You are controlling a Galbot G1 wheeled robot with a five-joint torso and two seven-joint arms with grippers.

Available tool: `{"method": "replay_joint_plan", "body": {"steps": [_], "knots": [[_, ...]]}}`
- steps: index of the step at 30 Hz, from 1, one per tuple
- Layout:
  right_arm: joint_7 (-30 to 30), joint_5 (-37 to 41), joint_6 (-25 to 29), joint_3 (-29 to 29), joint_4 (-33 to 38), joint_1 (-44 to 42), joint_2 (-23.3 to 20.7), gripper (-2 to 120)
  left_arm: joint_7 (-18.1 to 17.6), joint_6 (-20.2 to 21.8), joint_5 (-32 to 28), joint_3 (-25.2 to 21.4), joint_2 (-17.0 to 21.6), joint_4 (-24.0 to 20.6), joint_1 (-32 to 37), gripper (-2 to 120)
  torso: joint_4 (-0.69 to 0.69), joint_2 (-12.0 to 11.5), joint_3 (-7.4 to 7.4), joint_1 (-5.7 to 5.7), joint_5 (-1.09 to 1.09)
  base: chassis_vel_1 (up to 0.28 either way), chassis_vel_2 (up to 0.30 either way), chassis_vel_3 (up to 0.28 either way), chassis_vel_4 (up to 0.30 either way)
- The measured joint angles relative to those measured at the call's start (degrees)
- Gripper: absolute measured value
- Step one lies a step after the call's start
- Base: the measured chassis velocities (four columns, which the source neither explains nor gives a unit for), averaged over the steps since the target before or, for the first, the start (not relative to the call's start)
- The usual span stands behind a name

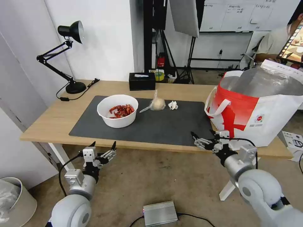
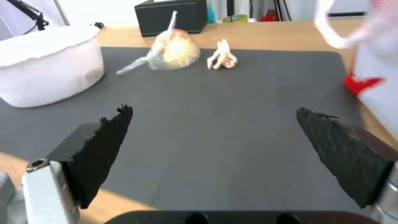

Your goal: Pick up the trash from the table and place it into the takeout bag.

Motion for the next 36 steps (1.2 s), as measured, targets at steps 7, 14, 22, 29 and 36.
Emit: {"method": "replay_joint_plan", "body": {"steps": [7, 14, 22, 29, 36], "knots": [[2.40, -0.08, -1.30, -6.16, -4.72, 9.18, 0.84, 100, -0.01, 0.12, -0.54, 0.31, 0.68, 0.14, -0.38, 100, 0.00, 0.00, 0.00, 0.00, 0.00, 0.000, 0.000, 0.000, 0.000], [5.91, 0.37, -2.58, -11.72, -11.53, 20.10, 1.58, 100, -0.02, 0.12, -0.59, 0.16, 0.48, 0.06, -0.17, 100, -0.01, 0.00, 0.00, 0.00, -0.01, 0.000, 0.000, 0.000, 0.000], [7.28, 0.71, -3.63, -16.92, -22.35, 30.92, 3.33, 100, -0.01, 0.12, -0.50, 0.44, -0.11, 0.37, -0.21, 100, -0.01, -0.01, 0.00, 0.01, 0.00, 0.000, 0.000, 0.000, 0.000], [7.67, 0.38, -3.49, -19.48, -28.66, 36.51, 5.12, 100, 0.01, 0.12, -0.31, 0.54, -0.40, 0.41, -0.05, 100, -0.01, 0.00, 0.00, 0.01, 0.00, 0.000, 0.000, 0.000, 0.000], [8.93, -0.83, -3.21, -22.09, -34.57, 41.44, 7.80, 100, 0.02, 0.10, -0.22, 0.50, -0.42, 0.46, 0.08, 100, -0.01, 0.01, 0.00, 0.01, -0.01, 0.000, 0.000, 0.000, 0.000]]}}
